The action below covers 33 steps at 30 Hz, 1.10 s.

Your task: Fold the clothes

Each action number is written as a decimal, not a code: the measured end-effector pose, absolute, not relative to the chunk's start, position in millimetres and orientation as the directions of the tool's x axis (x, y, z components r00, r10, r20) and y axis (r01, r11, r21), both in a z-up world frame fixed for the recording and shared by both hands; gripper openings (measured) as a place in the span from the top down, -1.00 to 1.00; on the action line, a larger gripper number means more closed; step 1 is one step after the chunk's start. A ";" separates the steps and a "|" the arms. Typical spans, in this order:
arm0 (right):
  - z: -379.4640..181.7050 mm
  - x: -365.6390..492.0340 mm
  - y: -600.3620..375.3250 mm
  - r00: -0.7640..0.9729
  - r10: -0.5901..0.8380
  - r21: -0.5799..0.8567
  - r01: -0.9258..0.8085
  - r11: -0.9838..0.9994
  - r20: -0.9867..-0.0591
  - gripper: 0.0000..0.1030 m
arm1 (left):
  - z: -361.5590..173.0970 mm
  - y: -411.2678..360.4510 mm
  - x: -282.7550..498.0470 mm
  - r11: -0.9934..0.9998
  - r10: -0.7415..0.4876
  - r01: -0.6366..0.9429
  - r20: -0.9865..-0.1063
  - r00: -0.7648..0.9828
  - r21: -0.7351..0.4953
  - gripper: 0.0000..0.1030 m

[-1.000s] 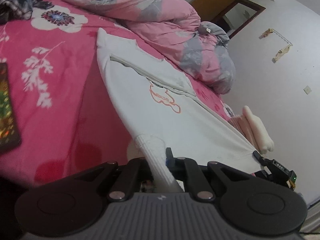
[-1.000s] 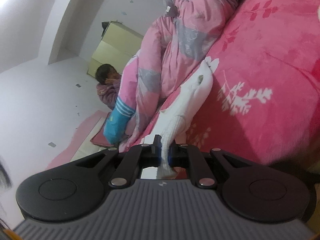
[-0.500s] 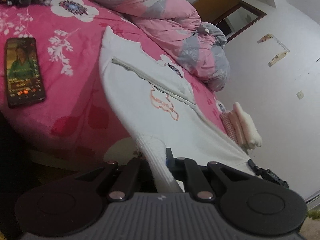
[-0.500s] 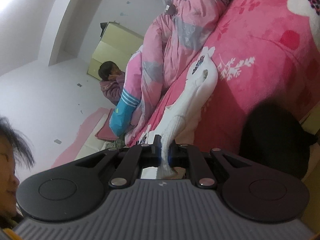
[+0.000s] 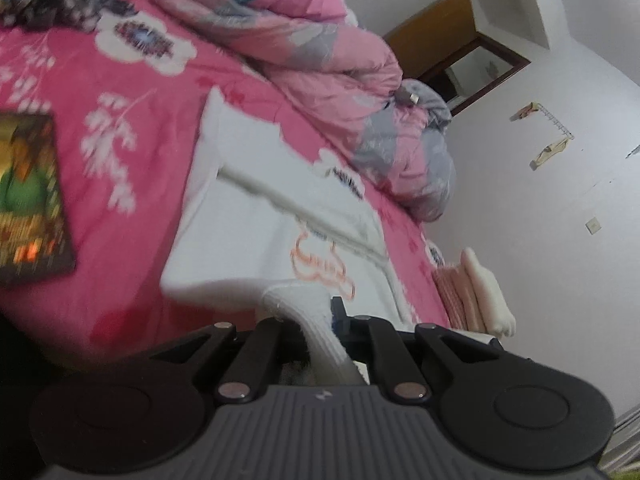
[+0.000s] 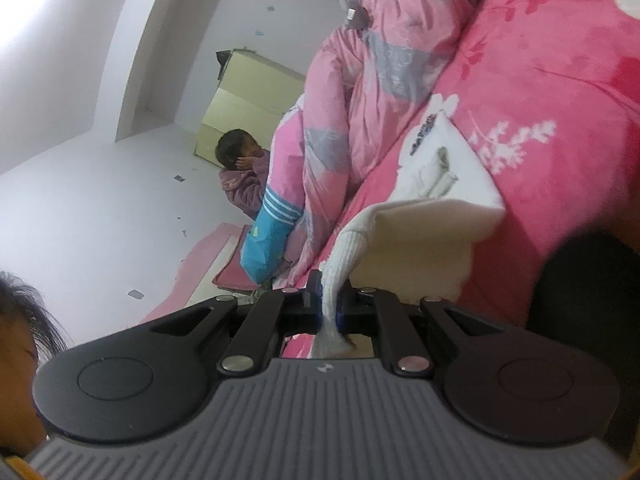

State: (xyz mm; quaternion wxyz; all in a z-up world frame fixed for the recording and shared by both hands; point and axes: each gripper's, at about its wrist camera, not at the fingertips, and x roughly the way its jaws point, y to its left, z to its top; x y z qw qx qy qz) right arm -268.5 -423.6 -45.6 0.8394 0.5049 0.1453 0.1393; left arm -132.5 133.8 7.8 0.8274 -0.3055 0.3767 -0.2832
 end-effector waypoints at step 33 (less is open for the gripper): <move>-122.1 92.6 -503.8 0.924 0.323 0.926 0.076 0.370 -0.205 0.89 | -62.3 59.9 231.3 0.753 -0.553 0.049 -0.590 0.589 -0.657 0.85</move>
